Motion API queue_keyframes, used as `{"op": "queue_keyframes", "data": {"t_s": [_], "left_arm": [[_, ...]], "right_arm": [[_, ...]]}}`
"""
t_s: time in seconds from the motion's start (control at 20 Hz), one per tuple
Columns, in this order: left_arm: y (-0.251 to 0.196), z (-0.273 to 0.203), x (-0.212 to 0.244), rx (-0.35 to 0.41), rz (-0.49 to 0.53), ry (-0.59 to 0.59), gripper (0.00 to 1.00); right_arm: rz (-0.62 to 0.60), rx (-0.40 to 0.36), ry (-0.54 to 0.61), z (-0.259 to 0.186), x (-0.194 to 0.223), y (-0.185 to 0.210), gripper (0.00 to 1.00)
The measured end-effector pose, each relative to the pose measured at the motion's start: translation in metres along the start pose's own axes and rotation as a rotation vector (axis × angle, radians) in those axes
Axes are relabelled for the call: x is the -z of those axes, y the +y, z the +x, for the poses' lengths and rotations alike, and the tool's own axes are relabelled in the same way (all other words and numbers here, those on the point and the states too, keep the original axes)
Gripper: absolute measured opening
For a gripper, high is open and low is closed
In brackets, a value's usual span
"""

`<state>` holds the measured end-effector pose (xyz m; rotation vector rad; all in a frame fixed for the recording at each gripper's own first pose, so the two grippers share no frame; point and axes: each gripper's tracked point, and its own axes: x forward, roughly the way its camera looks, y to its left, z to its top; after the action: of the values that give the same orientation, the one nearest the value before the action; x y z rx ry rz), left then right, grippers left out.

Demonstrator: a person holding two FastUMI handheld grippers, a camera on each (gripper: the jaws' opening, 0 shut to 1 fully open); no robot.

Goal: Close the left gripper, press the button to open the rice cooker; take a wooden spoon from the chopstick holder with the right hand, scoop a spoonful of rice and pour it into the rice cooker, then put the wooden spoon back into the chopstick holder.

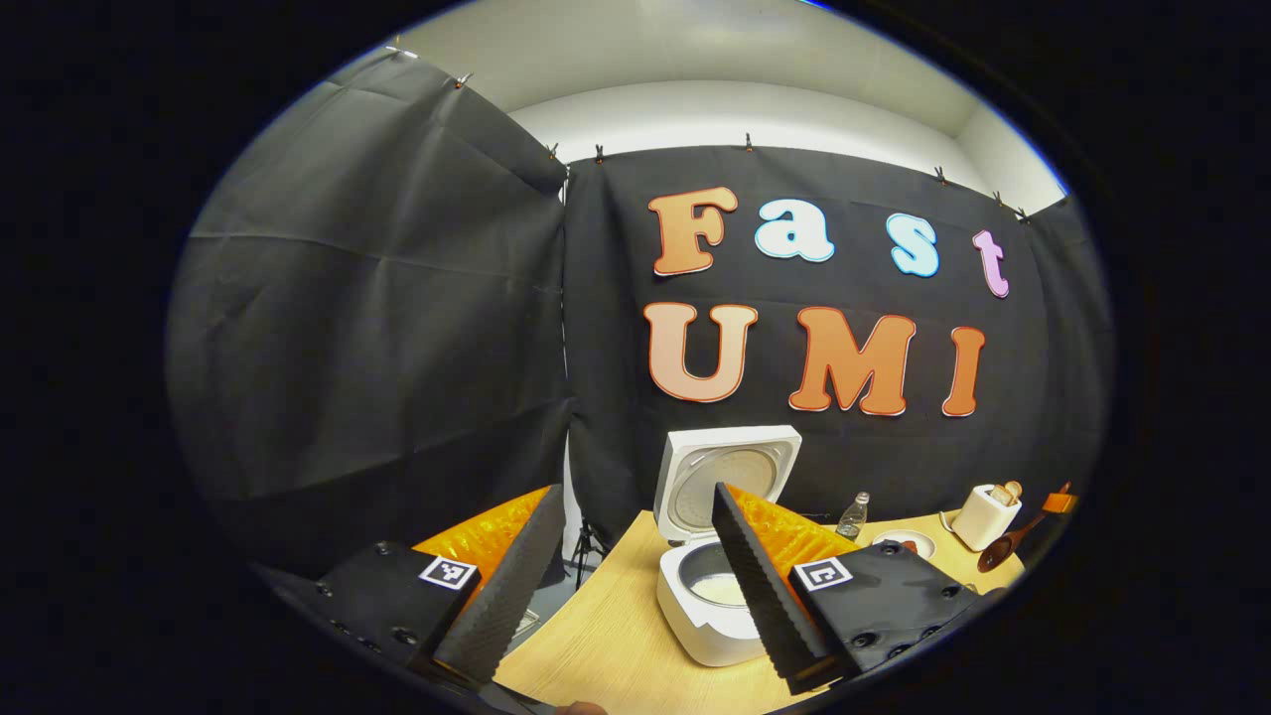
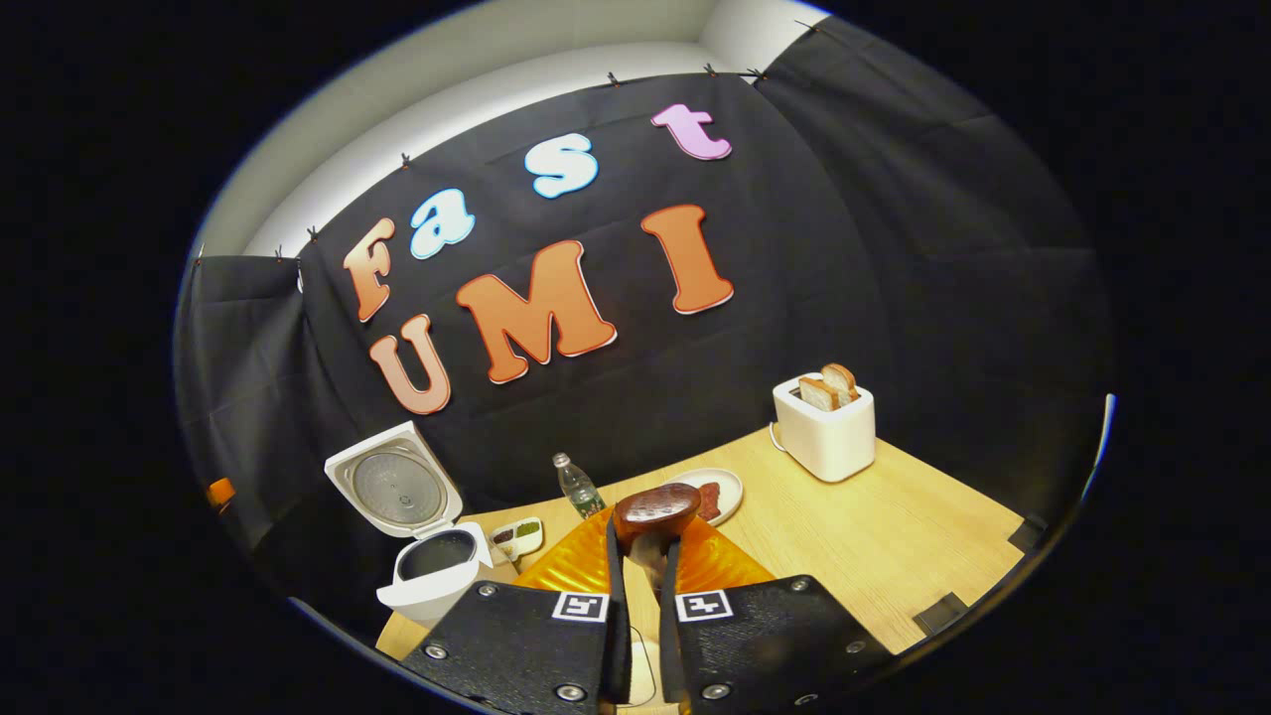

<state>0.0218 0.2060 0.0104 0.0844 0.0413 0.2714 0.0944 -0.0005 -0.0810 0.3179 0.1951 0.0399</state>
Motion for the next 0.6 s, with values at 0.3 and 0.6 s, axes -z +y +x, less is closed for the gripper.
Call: {"op": "queue_keyframes", "data": {"t_s": [0.3,0.6], "left_arm": [[-0.018,-0.011,0.01,-0.018,0.003,0.013,1.0],[-0.033,-0.006,0.021,-0.007,0.015,0.045,1.0]], "right_arm": [[0.039,0.052,0.114,0.022,0.061,-0.047,0.11],[0.087,0.066,0.228,0.042,0.119,-0.066,0.11]]}}
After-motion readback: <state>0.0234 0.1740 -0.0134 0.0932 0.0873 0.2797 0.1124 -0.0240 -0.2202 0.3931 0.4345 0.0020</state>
